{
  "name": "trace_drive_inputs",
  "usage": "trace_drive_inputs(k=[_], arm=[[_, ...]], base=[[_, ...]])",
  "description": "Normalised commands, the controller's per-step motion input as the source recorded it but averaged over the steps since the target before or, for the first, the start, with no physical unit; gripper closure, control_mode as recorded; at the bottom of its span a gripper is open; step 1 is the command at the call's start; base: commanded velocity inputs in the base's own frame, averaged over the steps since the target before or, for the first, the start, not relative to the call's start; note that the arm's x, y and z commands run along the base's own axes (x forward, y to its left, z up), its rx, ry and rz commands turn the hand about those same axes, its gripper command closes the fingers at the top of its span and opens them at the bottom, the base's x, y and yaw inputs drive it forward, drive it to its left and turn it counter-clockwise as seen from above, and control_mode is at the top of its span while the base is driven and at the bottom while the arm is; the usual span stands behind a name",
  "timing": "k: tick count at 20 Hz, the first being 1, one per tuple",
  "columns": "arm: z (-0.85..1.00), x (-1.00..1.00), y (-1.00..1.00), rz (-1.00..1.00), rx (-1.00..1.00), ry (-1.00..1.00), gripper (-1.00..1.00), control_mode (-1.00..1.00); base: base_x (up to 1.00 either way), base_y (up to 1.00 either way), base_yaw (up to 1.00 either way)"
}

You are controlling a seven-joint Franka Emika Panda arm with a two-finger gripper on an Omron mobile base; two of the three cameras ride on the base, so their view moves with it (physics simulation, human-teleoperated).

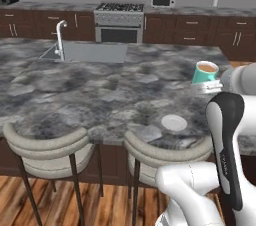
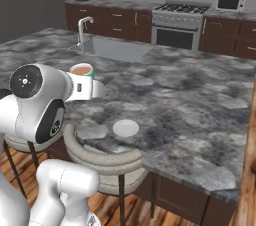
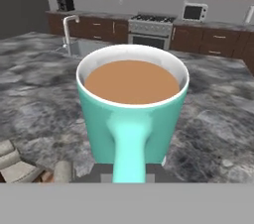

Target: Pick the cup of tea, navigate to the dining table, and place it on the saucer.

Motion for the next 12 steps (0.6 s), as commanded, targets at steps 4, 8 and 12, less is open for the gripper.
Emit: trace_drive_inputs(k=[4, 8, 12], arm=[[0.00, 0.00, 0.00, 0.00, 0.00, 0.00, 1.00, 1.00], [0.00, 0.00, 0.00, 0.00, 0.00, 0.00, 1.00, 1.00], [0.00, 0.00, 0.00, 0.00, 0.00, 0.00, 1.00, 1.00]], base=[[0.93, 0.00, -0.02], [0.13, 0.00, 0.00], [0.26, 0.00, 0.01]])
